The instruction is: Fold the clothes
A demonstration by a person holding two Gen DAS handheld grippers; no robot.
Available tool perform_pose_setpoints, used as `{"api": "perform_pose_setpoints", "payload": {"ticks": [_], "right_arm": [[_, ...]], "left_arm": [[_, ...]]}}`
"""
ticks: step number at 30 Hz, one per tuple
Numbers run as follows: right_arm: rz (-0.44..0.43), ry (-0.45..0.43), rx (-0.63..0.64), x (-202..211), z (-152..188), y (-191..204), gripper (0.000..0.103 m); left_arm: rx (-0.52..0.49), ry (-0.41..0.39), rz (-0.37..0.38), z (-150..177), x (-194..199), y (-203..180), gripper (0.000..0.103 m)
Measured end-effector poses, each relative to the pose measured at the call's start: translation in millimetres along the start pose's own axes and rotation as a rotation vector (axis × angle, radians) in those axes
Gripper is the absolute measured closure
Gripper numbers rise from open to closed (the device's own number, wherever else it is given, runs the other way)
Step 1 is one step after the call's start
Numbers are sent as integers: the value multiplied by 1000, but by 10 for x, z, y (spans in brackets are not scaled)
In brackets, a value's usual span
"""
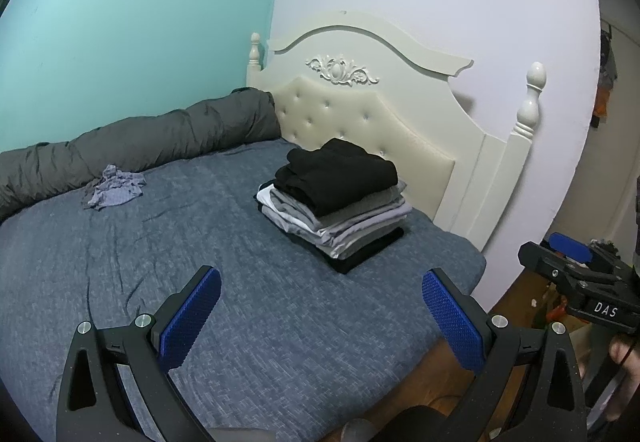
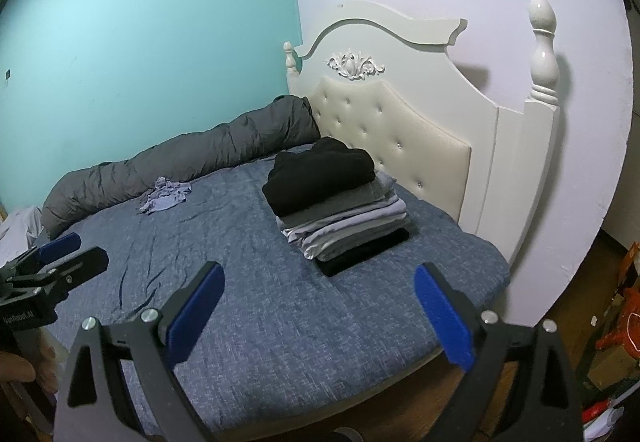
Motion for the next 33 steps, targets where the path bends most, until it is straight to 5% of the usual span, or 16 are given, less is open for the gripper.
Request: {"api": "perform_pose_setpoints", "payload": {"ticks": [33], "right_arm": [[3, 14, 4, -7, 54, 25, 6]], "left_arm": [[0, 4, -10, 12, 35, 12, 0]]}}
Point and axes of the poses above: each gripper's, at about its wrist camera, not at the fingertips, and x roughly against the way its jaws point, y to its left, z to its underside, the point moved 5 cm from there along -x, roughly the way its jaws point, and after that the axes turned 14 degrees about -y, right-handed, at the moved point
